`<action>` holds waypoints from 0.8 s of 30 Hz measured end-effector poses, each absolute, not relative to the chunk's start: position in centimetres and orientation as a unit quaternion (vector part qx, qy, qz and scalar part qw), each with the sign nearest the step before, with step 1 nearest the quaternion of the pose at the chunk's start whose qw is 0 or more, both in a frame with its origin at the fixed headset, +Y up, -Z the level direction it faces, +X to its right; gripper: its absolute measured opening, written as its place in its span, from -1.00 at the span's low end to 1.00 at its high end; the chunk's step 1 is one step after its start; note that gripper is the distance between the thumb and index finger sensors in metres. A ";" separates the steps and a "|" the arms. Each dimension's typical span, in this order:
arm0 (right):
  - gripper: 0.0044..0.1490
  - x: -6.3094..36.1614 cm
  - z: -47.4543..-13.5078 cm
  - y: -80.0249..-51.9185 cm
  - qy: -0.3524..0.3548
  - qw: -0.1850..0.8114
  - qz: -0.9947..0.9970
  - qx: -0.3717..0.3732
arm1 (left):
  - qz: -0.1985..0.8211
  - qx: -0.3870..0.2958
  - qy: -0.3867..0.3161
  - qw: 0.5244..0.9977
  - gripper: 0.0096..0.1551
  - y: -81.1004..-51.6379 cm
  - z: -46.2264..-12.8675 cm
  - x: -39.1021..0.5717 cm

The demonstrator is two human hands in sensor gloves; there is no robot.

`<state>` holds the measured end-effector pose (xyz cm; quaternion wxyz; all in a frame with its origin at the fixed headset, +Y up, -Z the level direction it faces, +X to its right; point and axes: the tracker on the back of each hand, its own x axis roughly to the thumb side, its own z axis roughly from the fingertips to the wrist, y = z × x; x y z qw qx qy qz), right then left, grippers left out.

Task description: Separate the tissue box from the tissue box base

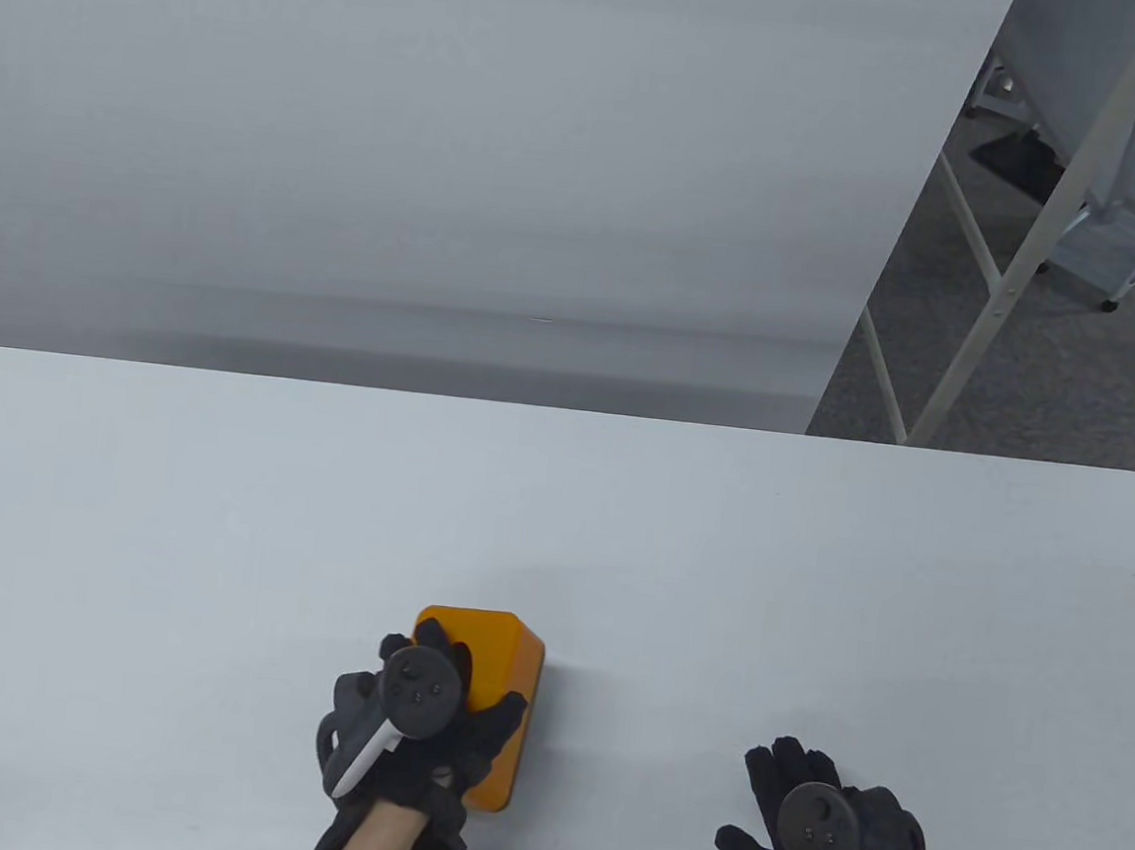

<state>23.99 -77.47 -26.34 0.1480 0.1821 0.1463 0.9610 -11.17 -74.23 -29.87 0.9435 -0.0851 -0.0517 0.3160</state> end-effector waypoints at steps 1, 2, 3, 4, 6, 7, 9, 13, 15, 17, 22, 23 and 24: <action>0.14 23.8 -26.3 -77.3 0.149 0.165 0.957 0.185 | 0.339 -0.090 -0.060 0.934 0.39 -74.4 -29.6 -10.4; 0.15 23.5 -26.2 -77.2 0.150 0.189 0.951 0.192 | 0.374 -0.100 -0.076 0.919 0.39 -74.6 -29.4 -9.4; 0.16 23.3 -26.1 -77.1 0.152 0.205 0.946 0.198 | 0.396 -0.108 -0.090 0.907 0.39 -74.9 -29.3 -8.8; 0.18 22.9 -26.1 -77.0 0.157 0.250 0.933 0.207 | 0.430 -0.120 -0.105 0.889 0.39 -75.2 -29.0 -8.0; 0.24 22.6 -26.1 -77.0 0.170 0.331 0.902 0.218 | 0.480 -0.130 -0.119 0.859 0.39 -75.6 -28.7 -6.9; 0.28 22.5 -26.2 -77.1 0.181 0.387 0.876 0.224 | 0.505 -0.136 -0.126 0.843 0.39 -75.8 -28.5 -6.4; 0.34 22.3 -26.3 -77.4 0.197 0.484 0.823 0.224 | 0.553 -0.149 -0.135 0.809 0.39 -76.1 -28.1 -5.5; 0.49 21.6 -26.3 -77.9 0.211 0.623 0.721 0.219 | 0.612 -0.174 -0.166 0.754 0.39 -76.5 -27.1 -3.6; 0.55 21.2 -26.3 -77.9 0.213 0.642 0.700 0.231 | 0.625 -0.182 -0.181 0.737 0.39 -76.5 -26.7 -2.7; 0.61 20.9 -26.3 -77.9 0.219 0.642 0.693 0.243 | 0.631 -0.178 -0.183 0.733 0.39 -76.5 -26.4 -2.0; 0.60 21.1 -26.2 -78.0 0.188 0.652 0.698 0.231 | 0.642 -0.178 -0.191 0.721 0.39 -77.0 -26.3 -2.0; 0.60 21.1 -26.1 -78.1 0.185 0.649 0.702 0.228 | 0.640 -0.183 -0.186 0.722 0.39 -76.9 -26.3 -2.0; 0.60 21.0 -26.0 -78.1 0.183 0.647 0.705 0.226 | 0.635 -0.184 -0.186 0.727 0.39 -76.9 -26.2 -2.0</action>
